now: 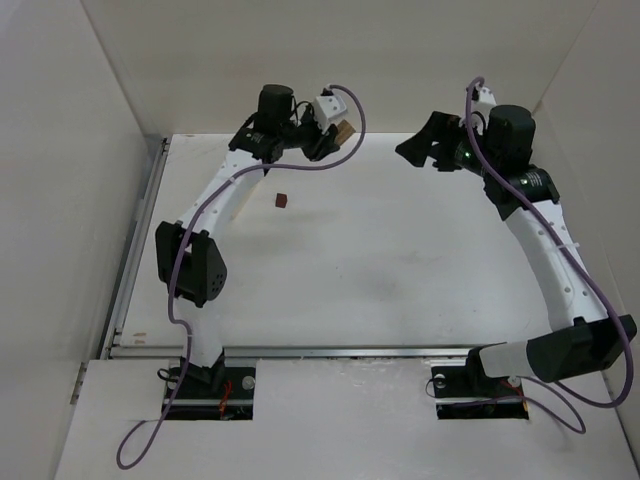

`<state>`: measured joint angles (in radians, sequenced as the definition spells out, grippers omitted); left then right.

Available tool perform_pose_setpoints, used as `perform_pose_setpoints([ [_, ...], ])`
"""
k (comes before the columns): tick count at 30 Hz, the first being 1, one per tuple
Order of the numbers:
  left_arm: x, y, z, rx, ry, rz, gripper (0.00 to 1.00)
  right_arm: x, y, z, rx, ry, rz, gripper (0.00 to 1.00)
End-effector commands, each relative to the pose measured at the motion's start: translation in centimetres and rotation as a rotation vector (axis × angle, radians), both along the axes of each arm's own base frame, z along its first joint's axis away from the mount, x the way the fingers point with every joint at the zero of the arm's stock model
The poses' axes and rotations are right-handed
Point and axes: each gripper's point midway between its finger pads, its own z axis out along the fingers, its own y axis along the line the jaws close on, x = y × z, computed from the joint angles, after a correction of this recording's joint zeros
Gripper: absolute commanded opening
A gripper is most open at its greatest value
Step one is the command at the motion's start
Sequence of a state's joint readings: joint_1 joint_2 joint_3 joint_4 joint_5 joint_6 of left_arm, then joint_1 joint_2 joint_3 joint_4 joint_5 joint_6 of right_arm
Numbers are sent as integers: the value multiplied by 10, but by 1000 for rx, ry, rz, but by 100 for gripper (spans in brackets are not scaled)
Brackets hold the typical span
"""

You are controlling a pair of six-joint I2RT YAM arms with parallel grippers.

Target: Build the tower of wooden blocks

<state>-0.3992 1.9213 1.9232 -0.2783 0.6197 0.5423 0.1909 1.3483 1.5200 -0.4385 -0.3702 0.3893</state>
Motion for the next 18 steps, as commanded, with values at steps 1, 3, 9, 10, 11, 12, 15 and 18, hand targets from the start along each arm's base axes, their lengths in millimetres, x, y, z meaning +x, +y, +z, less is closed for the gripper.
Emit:
perform_pose_setpoints([
  [1, -41, -42, 6, -50, -16, -256, 0, -18, 31, 24, 83, -90, 214, 100],
  [3, -45, -46, 4, -47, -7, -265, 0, -22, 41, 23, 125, -93, 284, 98],
  [9, -59, -58, 5, -51, 8, -309, 0, 4, 50, -8, 150, 27, 293, 95],
  [10, -62, -62, 5, -51, 8, -318, 0, 8, 51, -9, 149, 30, 292, 94],
  [11, -62, -62, 5, -51, 8, -318, 0, 14, 52, -23, 148, 71, 289, 93],
  [12, -65, -66, 5, -51, 9, -327, 0, 17, 53, -25, 147, 81, 288, 93],
  [15, -66, -66, 5, -57, 25, -321, 0, 26, 53, -34, 151, 115, 273, 92],
  [18, -71, -69, -1, -46, 36, -333, 0, 32, 57, -33, 174, 105, 287, 91],
])
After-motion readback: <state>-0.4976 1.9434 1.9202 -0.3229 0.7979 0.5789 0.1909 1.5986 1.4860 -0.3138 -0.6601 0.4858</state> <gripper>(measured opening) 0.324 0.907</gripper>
